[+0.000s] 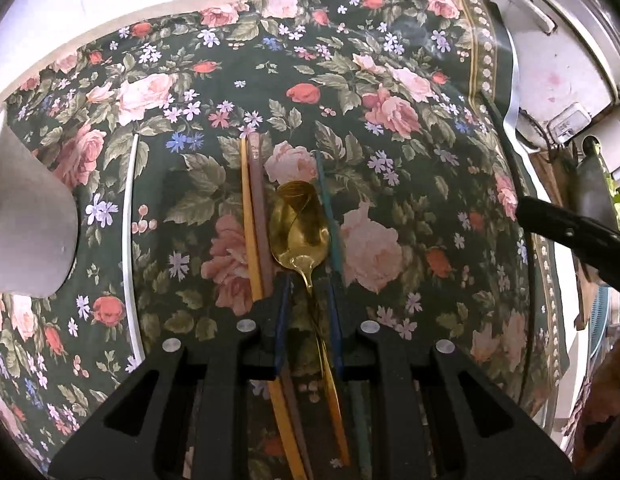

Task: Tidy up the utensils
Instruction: 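Grasp the gold spoon with the left gripper while the right gripper grasps the green chopstick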

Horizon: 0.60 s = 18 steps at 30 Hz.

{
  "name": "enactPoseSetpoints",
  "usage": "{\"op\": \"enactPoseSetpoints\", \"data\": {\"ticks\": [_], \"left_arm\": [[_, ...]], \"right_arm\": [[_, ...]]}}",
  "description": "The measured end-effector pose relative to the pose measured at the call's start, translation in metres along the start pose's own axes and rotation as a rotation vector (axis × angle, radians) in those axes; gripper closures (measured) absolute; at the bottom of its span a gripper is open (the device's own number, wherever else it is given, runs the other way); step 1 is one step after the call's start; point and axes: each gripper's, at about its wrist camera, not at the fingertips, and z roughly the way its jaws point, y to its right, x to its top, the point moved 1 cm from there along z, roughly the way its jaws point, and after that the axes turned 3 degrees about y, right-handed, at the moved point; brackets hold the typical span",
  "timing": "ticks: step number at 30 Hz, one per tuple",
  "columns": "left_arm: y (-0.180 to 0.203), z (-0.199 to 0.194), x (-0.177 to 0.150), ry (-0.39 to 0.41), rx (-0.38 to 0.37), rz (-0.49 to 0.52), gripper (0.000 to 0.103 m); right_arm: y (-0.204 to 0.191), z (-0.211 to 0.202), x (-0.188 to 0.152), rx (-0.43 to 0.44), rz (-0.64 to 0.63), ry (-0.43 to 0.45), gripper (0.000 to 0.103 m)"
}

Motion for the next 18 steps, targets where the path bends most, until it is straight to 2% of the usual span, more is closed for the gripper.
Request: {"op": "enactPoseSetpoints", "data": {"ticks": [5,10,18], "left_arm": [[-0.001,0.006,0.009,0.026,0.021,-0.008,0.086],[-0.002,0.012,0.022,0.053,0.017,-0.025,0.074],[0.006,0.021,0.036,0.085,0.079,0.017,0.07]], "right_arm": [[0.004,-0.007,0.0,0.018,-0.004,0.016,0.097],[0.004,-0.01,0.002,0.024,-0.013,0.026,0.097],[0.007,-0.012,0.003,0.024,-0.01,0.025,0.097]]}}
